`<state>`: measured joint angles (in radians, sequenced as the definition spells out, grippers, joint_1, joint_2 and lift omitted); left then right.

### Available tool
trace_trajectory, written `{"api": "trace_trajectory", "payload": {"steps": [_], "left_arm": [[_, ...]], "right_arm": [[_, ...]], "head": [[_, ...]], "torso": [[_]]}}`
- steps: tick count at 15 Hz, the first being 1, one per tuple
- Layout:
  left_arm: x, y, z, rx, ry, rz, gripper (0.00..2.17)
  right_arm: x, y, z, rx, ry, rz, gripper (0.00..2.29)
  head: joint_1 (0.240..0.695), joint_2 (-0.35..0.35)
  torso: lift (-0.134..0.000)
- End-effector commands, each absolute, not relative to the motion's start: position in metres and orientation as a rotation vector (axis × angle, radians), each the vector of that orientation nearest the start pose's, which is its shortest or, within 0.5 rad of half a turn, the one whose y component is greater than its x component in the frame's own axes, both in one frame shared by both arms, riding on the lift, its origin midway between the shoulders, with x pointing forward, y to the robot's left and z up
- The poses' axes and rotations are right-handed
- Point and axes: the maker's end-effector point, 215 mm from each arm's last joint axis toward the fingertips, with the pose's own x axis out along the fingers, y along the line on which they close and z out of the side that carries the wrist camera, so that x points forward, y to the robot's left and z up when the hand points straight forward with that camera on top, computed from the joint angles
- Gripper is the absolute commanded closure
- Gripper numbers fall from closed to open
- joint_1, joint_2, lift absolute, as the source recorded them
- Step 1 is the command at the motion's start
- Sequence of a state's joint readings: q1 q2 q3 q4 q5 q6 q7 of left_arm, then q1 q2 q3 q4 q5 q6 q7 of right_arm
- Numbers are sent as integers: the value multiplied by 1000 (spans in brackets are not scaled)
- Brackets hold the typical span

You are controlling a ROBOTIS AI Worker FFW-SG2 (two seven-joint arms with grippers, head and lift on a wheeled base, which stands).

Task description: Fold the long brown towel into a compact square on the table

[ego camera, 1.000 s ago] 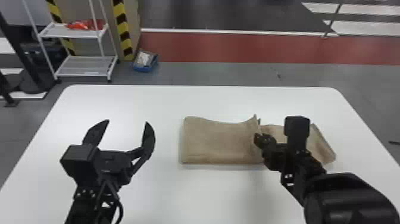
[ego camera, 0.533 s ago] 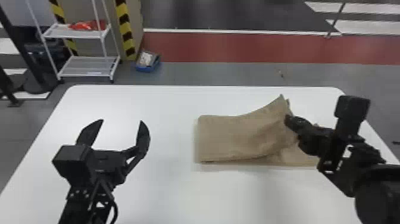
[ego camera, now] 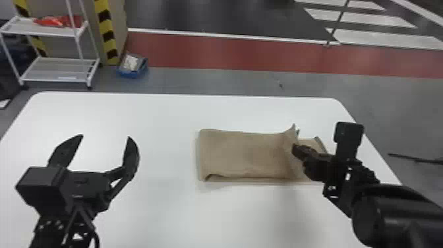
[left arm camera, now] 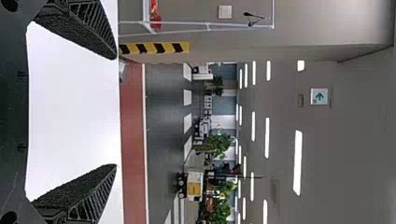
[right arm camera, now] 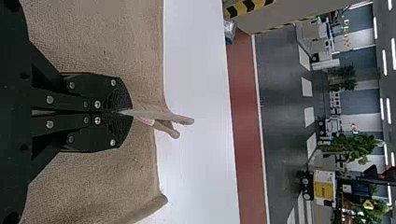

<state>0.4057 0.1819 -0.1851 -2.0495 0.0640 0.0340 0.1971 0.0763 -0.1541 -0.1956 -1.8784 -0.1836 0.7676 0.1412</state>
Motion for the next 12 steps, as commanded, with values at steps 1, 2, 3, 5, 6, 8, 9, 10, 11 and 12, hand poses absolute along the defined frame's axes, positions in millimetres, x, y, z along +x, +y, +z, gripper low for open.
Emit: {"api": "trace_trajectory", "payload": {"steps": [1,2,3,5,6,8,9,10,11,12], "left_arm": [[468,184,-316,26,-11,-47,46],[468,184,-317,28,-9,-47,46],[467,184,-318,29,-3,-48,46],[467,184,-315,29,-10,-47,60],[466,182,-315,27,-9,-50,63],[465,178,-317,25,-5,-57,63],[465,176,-318,26,-4,-60,63],[463,171,-319,28,-2,-65,63],[462,172,-319,31,-3,-64,63],[460,173,-320,32,1,-60,63]], "right_arm": [[531,-333,-380,95,455,7,1328],[527,-342,-363,115,439,-3,1328],[521,-356,-358,131,449,-24,1328],[513,-380,-350,152,452,-51,1328],[512,-388,-357,144,463,-61,1328],[514,-392,-392,124,511,-71,1328],[521,-390,-401,111,506,-64,1328],[526,-388,-407,93,507,-60,1328],[529,-386,-405,82,492,-55,1328],[530,-382,-405,83,491,-44,1328]], "head": [[695,-161],[695,-159],[695,-160],[695,-170],[695,-191],[695,-220],[695,-227],[695,-233],[695,-236],[695,-237]], "torso": [[-115],[-115],[-115],[-115],[-115],[-115],[-115],[-115],[-115],[-115]]}}
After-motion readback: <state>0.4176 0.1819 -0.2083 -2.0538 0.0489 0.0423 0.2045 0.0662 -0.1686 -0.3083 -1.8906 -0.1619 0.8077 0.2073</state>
